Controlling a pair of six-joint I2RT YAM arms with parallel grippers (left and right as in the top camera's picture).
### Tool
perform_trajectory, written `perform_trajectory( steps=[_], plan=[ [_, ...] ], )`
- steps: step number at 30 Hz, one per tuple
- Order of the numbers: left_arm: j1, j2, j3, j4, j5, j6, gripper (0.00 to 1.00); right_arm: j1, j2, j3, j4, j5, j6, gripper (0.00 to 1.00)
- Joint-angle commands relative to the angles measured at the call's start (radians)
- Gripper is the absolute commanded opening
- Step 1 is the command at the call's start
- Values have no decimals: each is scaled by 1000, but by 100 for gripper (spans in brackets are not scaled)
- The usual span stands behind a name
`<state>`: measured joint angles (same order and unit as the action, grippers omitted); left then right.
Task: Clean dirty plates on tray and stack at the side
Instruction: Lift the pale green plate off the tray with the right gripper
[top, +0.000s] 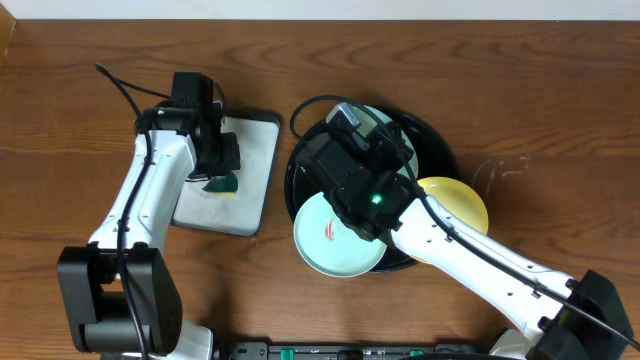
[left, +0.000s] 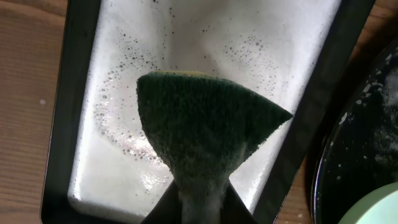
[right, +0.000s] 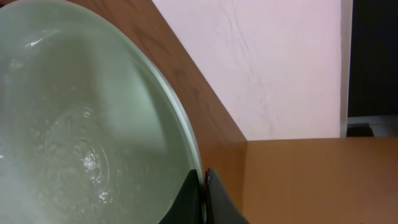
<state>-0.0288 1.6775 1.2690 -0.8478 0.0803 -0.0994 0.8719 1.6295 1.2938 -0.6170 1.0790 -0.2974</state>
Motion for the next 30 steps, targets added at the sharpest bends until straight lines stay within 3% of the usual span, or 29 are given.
perform_trajectory(
  steps=[1, 19, 30],
  plan=[
    [5, 0, -5, 1, 10, 17, 7, 7, -3, 2, 1, 43, -18, 1],
    [5, 0, -5, 1, 10, 17, 8, 7, -3, 2, 26, 42, -10, 1],
    [5, 0, -5, 1, 10, 17, 8, -16, -3, 2, 21, -79, 114, 1]
  ],
)
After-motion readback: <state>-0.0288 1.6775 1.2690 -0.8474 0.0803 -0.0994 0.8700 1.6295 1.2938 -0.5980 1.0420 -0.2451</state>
